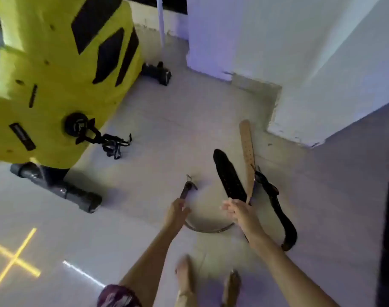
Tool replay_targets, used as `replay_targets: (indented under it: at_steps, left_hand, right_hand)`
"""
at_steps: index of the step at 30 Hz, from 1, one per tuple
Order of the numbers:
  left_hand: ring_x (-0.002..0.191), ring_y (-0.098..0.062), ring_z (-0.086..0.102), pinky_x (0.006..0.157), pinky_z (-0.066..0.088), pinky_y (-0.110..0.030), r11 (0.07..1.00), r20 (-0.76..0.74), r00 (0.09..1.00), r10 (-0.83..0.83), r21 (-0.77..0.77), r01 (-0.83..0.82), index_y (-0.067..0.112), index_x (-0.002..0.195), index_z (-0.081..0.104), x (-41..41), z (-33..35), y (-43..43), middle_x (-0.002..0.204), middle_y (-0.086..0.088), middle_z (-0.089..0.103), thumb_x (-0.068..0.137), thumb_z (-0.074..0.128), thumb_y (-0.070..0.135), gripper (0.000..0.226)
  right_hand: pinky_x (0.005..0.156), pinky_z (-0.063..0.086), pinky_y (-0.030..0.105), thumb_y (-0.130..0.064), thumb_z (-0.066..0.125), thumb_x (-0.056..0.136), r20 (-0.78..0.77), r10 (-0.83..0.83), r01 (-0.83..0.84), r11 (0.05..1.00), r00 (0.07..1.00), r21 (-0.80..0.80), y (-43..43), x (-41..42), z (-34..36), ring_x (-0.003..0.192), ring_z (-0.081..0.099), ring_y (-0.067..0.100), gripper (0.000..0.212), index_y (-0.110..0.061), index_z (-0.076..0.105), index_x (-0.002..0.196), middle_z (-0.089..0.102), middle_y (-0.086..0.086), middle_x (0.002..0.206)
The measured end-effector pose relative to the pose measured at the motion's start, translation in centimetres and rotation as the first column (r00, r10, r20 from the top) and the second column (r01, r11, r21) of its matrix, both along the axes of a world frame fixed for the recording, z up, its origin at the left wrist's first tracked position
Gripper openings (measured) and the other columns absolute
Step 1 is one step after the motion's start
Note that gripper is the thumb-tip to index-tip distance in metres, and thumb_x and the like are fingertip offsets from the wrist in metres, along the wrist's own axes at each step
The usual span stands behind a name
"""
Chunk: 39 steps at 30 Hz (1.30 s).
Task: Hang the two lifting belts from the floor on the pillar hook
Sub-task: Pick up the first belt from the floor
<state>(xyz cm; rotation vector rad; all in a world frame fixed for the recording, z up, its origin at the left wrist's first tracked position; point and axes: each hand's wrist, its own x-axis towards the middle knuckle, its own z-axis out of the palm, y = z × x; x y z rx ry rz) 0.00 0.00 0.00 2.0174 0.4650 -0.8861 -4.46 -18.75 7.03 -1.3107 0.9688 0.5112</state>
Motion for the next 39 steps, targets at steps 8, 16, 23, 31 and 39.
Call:
replay_targets:
  at_steps: [8, 16, 23, 31, 39]
  left_hand:
    - [0.132, -0.028, 0.04, 0.107, 0.03, -0.035, 0.967, -0.115, 0.962, 0.249, -0.021, -0.253, 0.001, 0.134, 0.044, 4.7, -31.8, 3.5, 0.14, -0.017, 0.045, 0.1, 0.025, 0.038, 0.053]
    - [0.128, -0.029, 0.046, 0.106, 0.035, -0.038, 0.968, -0.13, 0.972, 0.198, -0.128, -0.214, 0.017, 0.13, 0.055, 1.1, -34.3, 0.9, 0.135, -0.014, 0.054, 0.099, 0.018, 0.047, 0.057]
    - [0.115, -0.031, 0.052, 0.1, 0.043, -0.044, 0.971, 0.149, 0.989, 0.007, -0.237, 0.029, 0.009, 0.12, 0.051, -0.8, -12.4, -5.4, 0.121, -0.014, 0.053, 0.085, 0.054, 0.006, 0.036]
    - [0.076, -0.016, 0.061, 0.064, 0.05, -0.029, 0.819, 0.113, 0.985, 0.134, -0.572, -0.045, 0.01, 0.106, 0.046, 2.0, 24.5, -12.4, 0.088, -0.002, 0.063, 0.085, 0.061, 0.002, 0.027]
    - [0.062, 0.001, 0.064, 0.068, 0.05, -0.014, 0.688, 0.521, 0.853, -0.012, -0.615, 0.385, 0.007, 0.083, 0.071, -0.4, 45.8, -17.2, 0.061, 0.013, 0.07, 0.079, 0.066, -0.002, 0.011]
  right_hand:
    - [0.095, 0.037, 0.033, -0.043, 0.032, 0.096, -0.201, 0.208, -0.211, 0.978, 0.957, 0.006, 7.2, 7.2, -37.0, 0.128, 0.045, 0.028, 0.054, -0.006, 0.046, 0.133, 0.044, 0.014, 0.144]
    - [0.064, 0.043, 0.022, -0.046, 0.054, 0.086, -0.16, 0.193, -0.179, 0.979, 0.968, 0.099, 11.4, 8.6, -41.5, 0.092, 0.06, 0.02, 0.048, -0.005, 0.063, 0.108, 0.065, 0.015, 0.118]
    - [0.07, 0.052, 0.033, -0.025, 0.057, 0.089, -0.098, -0.229, 0.217, 0.969, 0.969, -0.114, 4.9, 4.4, -19.0, 0.079, 0.062, 0.029, 0.031, 0.003, 0.067, 0.097, 0.069, 0.019, 0.094]
    - [0.063, 0.054, 0.03, -0.025, 0.055, 0.09, 0.43, -0.207, 0.293, 0.945, 0.879, -0.145, -3.5, 0.8, 17.4, 0.067, 0.067, 0.014, 0.018, -0.011, 0.067, 0.092, 0.07, 0.0, 0.075]
    - [0.061, 0.047, 0.017, -0.022, 0.049, 0.094, 0.767, -0.184, 0.413, 0.904, 0.614, -0.113, -9.1, -3.7, 37.8, 0.064, 0.065, -0.004, 0.017, -0.017, 0.064, 0.091, 0.07, -0.013, 0.072]
